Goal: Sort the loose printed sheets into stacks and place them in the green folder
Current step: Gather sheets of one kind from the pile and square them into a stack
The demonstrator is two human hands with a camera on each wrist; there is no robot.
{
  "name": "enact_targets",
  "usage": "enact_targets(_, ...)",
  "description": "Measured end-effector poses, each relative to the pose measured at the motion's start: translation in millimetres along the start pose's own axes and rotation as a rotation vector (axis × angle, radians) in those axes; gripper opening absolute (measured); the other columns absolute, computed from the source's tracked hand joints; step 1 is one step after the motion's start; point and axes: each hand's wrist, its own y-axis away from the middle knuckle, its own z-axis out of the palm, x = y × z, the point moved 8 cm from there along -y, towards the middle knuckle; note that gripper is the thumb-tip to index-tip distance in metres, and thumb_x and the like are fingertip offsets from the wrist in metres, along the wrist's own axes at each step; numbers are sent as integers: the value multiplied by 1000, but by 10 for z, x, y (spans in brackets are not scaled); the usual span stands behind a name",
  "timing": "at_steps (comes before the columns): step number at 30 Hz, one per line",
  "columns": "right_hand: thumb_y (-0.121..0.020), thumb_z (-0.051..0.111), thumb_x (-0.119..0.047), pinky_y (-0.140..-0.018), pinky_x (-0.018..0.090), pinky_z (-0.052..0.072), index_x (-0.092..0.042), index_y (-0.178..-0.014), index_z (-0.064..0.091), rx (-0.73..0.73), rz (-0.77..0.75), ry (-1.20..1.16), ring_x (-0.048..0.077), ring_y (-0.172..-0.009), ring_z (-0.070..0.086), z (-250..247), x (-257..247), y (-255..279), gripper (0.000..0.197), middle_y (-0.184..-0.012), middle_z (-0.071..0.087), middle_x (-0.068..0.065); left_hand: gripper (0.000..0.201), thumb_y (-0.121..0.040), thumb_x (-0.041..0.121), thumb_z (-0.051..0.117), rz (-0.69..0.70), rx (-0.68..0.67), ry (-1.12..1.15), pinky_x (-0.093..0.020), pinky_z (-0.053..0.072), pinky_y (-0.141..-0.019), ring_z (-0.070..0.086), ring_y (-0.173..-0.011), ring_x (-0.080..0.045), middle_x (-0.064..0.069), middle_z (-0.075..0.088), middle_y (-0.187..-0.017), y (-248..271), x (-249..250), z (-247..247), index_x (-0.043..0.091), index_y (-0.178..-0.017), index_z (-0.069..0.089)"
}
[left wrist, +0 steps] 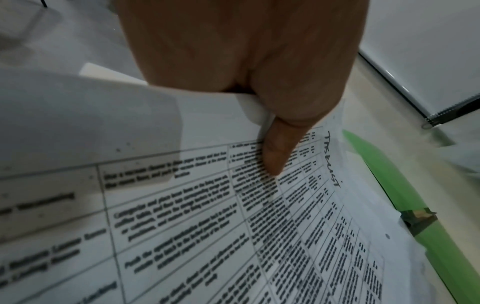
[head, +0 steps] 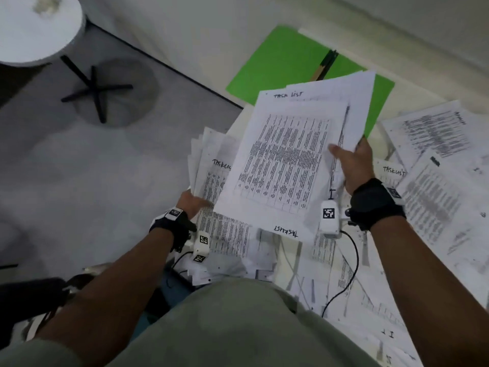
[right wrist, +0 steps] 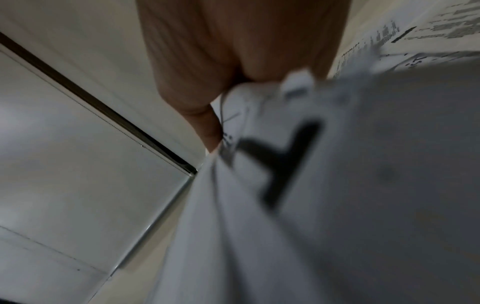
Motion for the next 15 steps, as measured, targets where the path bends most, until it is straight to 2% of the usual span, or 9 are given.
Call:
enact_targets(3, -86, 66, 0, -103, 35, 44, -6, -130, 49, -68, 55, 33, 21, -117, 57, 133, 99, 104, 48, -127, 60, 4, 33, -85, 7, 65, -17, 6, 49, -24, 44, -64, 56, -88, -21, -14, 62, -98, -26, 10, -2, -6, -115, 61)
enact_targets(4, -86, 64, 0, -104, 34, 42, -7, -133, 46, -103, 76, 71, 20, -118, 56, 214, 201, 161, 51, -131, 57, 5, 35, -88, 15, 64, -28, 14, 97, -24, 46, -66, 57, -89, -21, -12, 62, -98, -41, 11, -8, -5, -117, 61)
enact_targets(6, -88, 59, 1, -100, 30, 40, -8, -139, 40, -188, 137, 191, 21, -118, 53, 415, 487, 328, 55, -135, 54, 7, 43, -92, 36, 58, -86, -34, 206, -29, 51, -81, 61, -90, -20, -6, 66, -96, -106, -32, -8, 0, -116, 63)
enact_targets(7, -89, 57, 0, -101, 30, 39, -9, -143, 35, -244, 179, 260, 24, -123, 51, 525, 668, 423, 59, -139, 51, 6, 46, -91, 45, 56, -130, -100, 301, -31, 54, -85, 66, -87, -19, -4, 70, -93, -106, -42, 28, 4, -111, 66)
enact_targets(9, -91, 57, -5, -110, 34, 33, -10, -152, 19, -351, 300, 394, 28, -138, 38, 740, 1012, 637, 72, -154, 34, 10, 57, -80, 59, 64, -189, -194, 420, -35, 51, -94, 68, -97, -19, -7, 70, -111, -143, -79, 99, 14, -115, 66)
enact_targets(10, -92, 57, -9, -114, 35, 28, -10, -154, 10, -406, 356, 468, 29, -143, 29, 831, 1173, 726, 78, -159, 22, 12, 65, -76, 58, 70, -192, -227, 370, -33, 42, -101, 62, -107, -18, -3, 63, -123, -157, -79, 113, 14, -123, 62)
enact_targets(11, -94, 57, -13, -116, 36, 24, -8, -154, 2, -461, 396, 550, 30, -146, 22, 924, 1285, 823, 83, -161, 13, 14, 66, -76, 51, 73, -149, -213, 248, -29, 36, -100, 56, -111, -16, 0, 58, -124, -148, -28, 91, 11, -127, 58)
enact_targets(13, -93, 59, -18, -116, 37, 24, -4, -153, -4, -526, 390, 716, 33, -146, 18, 1068, 1405, 942, 88, -161, 7, 16, 57, -75, 35, 78, -77, -172, 41, -29, 40, -90, 57, -102, -21, -7, 64, -114, -218, -2, 75, 4, -120, 61)
enact_targets(15, -89, 65, -24, -111, 41, 30, -3, -151, 3, -494, 324, 840, 37, -141, 25, 1136, 1419, 946, 91, -156, 15, 20, 56, -70, 27, 83, -51, -184, -45, -34, 47, -88, 62, -99, -27, -14, 68, -109, -226, 49, 118, 2, -115, 61)
